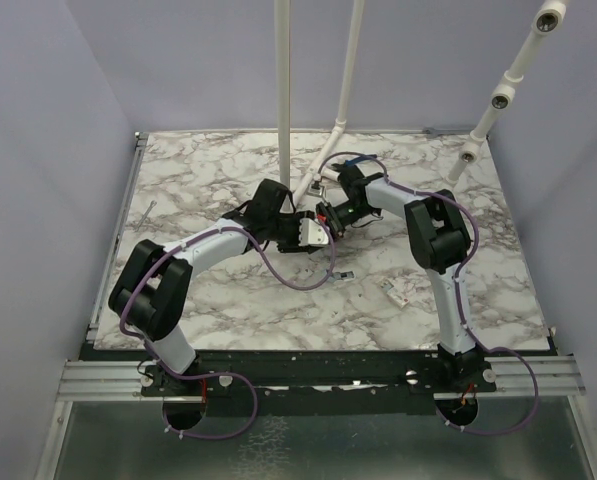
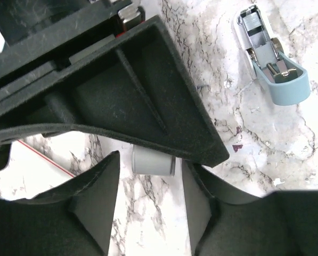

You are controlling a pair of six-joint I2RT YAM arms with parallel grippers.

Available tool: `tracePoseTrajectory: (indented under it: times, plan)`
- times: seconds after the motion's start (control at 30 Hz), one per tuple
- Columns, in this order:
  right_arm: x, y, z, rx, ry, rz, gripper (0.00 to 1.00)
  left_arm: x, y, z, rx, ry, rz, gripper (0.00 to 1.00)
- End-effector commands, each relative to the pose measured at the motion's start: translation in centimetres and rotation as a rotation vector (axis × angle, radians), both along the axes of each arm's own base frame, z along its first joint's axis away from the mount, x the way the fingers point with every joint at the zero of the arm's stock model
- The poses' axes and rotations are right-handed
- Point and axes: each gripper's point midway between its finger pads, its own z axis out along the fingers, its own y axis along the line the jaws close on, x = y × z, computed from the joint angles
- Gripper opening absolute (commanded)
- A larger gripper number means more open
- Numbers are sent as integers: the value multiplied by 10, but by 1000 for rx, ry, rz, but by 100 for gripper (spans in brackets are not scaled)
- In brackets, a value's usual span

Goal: Load the staples into the stapler
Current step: Close the stapler at the center of the board.

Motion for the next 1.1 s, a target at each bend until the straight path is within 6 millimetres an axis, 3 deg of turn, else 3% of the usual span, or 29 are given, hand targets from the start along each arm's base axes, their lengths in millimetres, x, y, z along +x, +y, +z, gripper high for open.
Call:
tracePoseTrajectory:
  times: [0.0,0.17,0.3,0.73,0.93,1.0,1.07]
  plan:
    - [-9,5,9,46,-8,29,0,-6,3,-7,10,-23,-40,60]
    - [-8,3,8,29,-50,30,1,-14,2,-9,11,-3,-93,84]
    - [-10,2,5,24,-50,32,1,-16,1,-6,-5,2,-110,85]
    - [-15,3,12,65,-7,40,0,-14,-7,-2,-40,42,-132,45]
    - [-19,4,12,75,22,46,1,-12,-12,0,-56,49,-140,37]
    - [-20,5,12,79,28,47,1,-13,-13,-1,-60,53,-147,27]
    - [-19,5,14,83,31,47,6,-14,-13,-2,-59,54,-153,11]
